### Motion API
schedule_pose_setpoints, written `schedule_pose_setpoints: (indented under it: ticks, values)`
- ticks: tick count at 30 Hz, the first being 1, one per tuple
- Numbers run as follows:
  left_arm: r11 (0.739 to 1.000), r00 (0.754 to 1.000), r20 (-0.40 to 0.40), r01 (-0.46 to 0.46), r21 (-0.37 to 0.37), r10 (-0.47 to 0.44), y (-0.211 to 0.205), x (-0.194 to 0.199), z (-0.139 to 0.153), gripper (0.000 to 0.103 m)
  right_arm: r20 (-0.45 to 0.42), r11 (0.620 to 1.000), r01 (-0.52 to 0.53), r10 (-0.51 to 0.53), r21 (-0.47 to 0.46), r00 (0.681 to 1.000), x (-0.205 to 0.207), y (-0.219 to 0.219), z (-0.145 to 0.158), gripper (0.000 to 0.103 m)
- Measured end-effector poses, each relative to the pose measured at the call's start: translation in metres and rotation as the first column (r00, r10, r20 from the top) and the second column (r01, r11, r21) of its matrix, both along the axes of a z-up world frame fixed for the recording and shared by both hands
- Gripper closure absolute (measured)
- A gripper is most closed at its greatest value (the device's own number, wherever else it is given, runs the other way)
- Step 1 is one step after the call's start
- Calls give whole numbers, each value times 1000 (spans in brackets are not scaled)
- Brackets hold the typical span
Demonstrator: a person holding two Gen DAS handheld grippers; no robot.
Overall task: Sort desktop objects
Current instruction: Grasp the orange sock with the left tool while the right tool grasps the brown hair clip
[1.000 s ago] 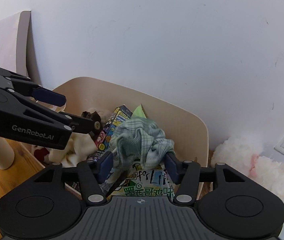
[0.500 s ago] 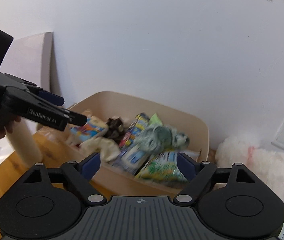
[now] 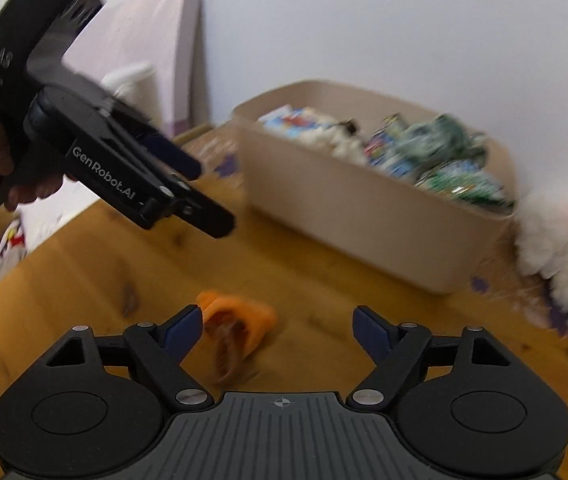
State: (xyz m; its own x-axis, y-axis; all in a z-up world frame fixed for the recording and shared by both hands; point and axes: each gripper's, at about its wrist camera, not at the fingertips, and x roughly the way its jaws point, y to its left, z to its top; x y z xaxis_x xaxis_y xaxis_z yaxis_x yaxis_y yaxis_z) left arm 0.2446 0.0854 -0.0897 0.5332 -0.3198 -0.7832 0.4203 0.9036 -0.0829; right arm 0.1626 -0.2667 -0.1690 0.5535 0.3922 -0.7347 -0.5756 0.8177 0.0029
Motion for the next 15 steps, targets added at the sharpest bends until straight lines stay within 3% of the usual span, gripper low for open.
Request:
schedule_pose_setpoints:
  ticks: [8,15]
  values:
    - [987,987,-53,152,51,-150,-20,-22,-27,24,-65,999,-36,34,-25,997,-4,23,-33,26]
    - [981,983,-91,165,103,-156,-28,-17,-51,24,-106,997,-54,49,-49,993,2,31,-53,36]
